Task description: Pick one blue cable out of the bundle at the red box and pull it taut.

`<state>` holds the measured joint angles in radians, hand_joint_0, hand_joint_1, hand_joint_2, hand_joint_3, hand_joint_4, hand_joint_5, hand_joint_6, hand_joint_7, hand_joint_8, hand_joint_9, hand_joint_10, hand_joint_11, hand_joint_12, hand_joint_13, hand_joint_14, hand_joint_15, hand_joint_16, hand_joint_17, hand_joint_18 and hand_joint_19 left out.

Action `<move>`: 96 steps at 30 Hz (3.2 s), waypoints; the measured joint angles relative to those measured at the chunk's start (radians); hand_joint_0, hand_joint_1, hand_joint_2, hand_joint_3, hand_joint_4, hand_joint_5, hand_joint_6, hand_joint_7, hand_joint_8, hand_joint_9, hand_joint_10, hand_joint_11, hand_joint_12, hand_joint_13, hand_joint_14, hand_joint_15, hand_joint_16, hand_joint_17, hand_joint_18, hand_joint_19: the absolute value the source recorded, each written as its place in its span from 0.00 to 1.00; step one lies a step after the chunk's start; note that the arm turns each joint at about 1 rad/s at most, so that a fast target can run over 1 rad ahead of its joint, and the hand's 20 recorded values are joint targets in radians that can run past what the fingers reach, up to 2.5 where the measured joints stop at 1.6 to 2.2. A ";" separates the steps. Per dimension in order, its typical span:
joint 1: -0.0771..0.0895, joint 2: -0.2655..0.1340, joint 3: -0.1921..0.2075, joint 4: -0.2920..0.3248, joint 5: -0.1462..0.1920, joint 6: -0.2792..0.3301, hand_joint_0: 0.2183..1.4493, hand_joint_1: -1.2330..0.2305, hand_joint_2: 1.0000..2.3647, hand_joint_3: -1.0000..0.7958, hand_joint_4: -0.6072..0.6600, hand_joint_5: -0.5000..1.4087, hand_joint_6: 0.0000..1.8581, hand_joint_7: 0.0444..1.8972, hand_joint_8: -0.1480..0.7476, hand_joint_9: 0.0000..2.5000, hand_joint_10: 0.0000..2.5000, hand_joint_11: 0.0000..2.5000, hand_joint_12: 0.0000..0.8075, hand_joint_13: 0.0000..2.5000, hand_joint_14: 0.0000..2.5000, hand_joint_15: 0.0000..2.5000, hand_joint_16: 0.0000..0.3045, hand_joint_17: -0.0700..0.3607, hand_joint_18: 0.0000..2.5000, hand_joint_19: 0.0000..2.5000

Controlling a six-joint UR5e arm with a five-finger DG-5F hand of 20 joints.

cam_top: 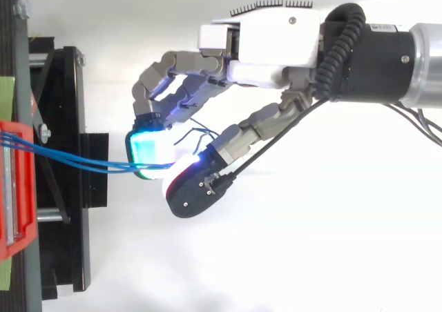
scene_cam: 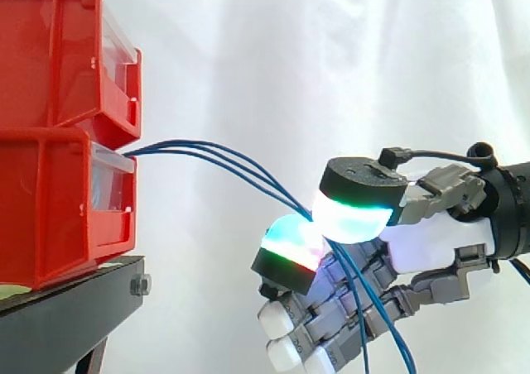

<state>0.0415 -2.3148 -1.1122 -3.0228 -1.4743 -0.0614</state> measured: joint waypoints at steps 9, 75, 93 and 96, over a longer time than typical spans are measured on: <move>0.004 0.000 0.000 -0.001 0.029 0.019 0.32 0.27 0.00 0.28 0.62 0.18 0.49 0.47 0.52 0.25 0.00 0.14 0.42 0.20 0.00 0.08 0.16 0.41 0.22 0.09; 0.020 -0.002 -0.001 0.004 0.081 0.030 0.29 0.46 0.00 0.33 0.62 0.20 0.47 0.53 0.53 0.28 0.00 0.13 0.42 0.19 0.00 0.09 0.15 0.41 0.19 0.12; 0.019 0.000 -0.001 0.001 0.081 0.034 0.32 0.28 0.01 0.51 0.58 0.20 0.49 0.57 0.57 0.30 0.00 0.14 0.46 0.22 0.00 0.09 0.18 0.45 0.24 0.09; 0.017 0.001 -0.001 -0.014 0.079 0.035 0.32 0.28 0.01 0.52 0.57 0.20 0.49 0.56 0.58 0.30 0.00 0.14 0.46 0.23 0.00 0.09 0.18 0.45 0.24 0.09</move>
<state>0.0588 -2.3138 -1.1128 -3.0367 -1.3948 -0.0266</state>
